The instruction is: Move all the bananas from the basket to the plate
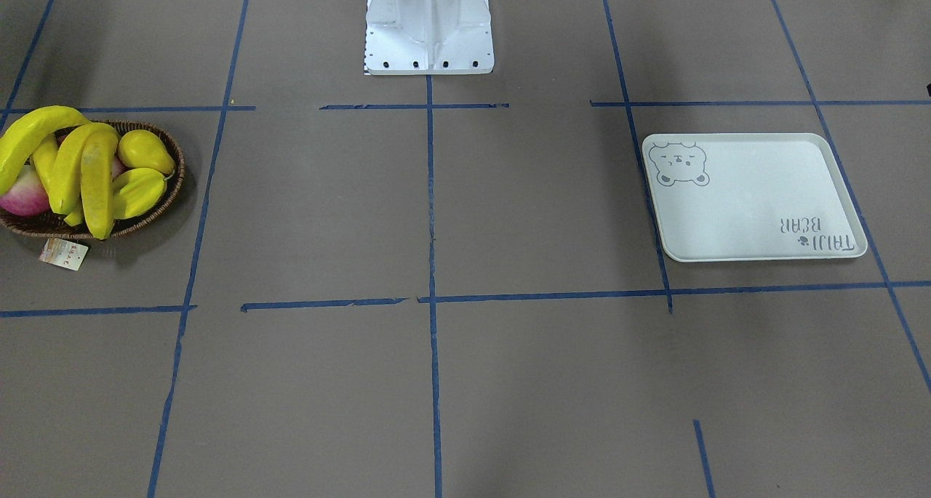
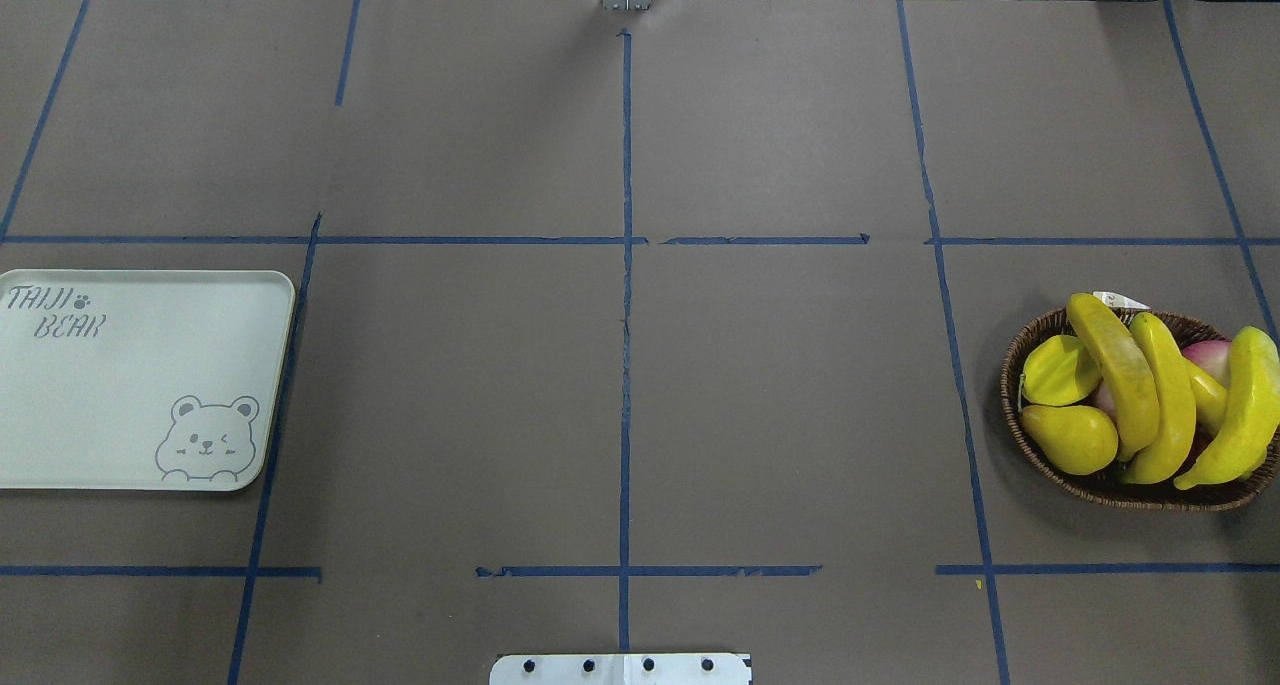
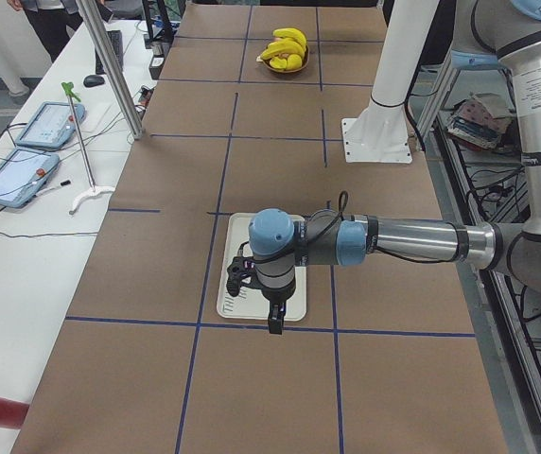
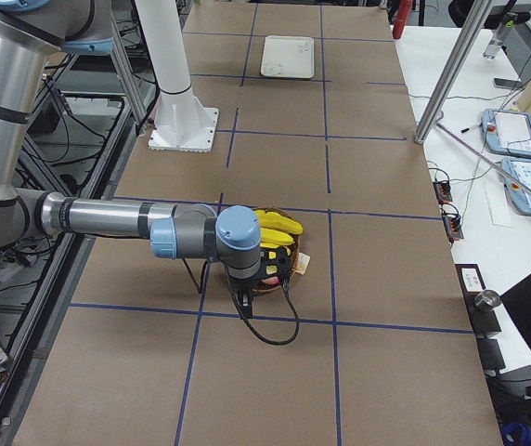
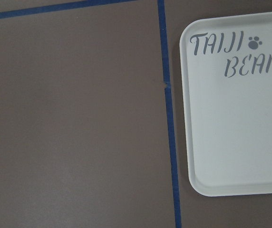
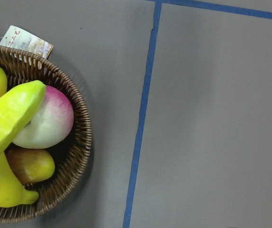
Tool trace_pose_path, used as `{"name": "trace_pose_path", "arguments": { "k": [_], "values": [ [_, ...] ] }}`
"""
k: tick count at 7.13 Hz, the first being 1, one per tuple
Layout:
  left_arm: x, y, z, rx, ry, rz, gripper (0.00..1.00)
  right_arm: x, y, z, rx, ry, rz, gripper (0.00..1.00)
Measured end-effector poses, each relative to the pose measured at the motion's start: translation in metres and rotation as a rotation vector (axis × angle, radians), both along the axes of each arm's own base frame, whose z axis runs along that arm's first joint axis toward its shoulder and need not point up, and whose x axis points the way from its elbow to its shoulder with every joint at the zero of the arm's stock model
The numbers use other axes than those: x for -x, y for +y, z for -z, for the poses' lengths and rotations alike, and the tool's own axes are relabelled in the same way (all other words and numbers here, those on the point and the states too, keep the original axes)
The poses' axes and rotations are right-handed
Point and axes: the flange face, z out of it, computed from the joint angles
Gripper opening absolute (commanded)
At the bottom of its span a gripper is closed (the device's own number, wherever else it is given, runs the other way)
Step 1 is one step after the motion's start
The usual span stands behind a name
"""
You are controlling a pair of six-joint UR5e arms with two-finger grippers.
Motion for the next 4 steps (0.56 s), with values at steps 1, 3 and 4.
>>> {"name": "trace_pose_path", "arguments": {
  "k": [1, 3, 4],
  "values": [
    [0.0, 0.0004, -0.0002, -0.001, 0.0, -0.001, 1.0, 0.0, 0.0, 0.0001, 0.0, 0.0, 0.0, 1.0],
    [0.0001, 0.0008, -0.0004, -0.004, 0.0, -0.002, 1.0, 0.0, 0.0007, 0.0026, -0.004, 0.0, 0.0, 1.0],
    [0.0, 0.0002, 0.0002, -0.005, 0.0, -0.001, 1.0, 0.0001, 0.0009, 0.0073, -0.011, -0.003, -0.001, 1.0]
  ]
}}
